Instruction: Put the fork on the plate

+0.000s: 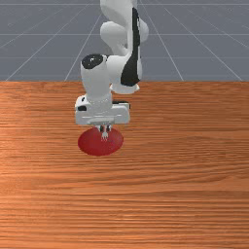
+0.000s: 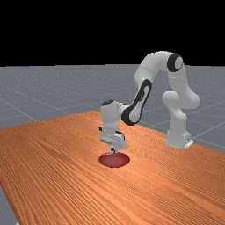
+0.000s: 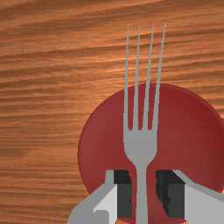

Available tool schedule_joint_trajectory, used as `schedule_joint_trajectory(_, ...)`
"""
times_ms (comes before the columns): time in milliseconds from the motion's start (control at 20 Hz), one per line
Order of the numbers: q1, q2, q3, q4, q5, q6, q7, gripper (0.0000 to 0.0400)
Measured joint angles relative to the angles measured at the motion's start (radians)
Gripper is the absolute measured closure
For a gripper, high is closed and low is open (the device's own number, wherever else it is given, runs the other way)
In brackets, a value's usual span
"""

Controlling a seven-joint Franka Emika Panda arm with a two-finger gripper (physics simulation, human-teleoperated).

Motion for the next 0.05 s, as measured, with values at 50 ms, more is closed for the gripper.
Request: schedule_joint_trajectory(50, -0.015, -0.009, -0.015, -0.056, -0.005, 0.044, -0.019, 0.0305)
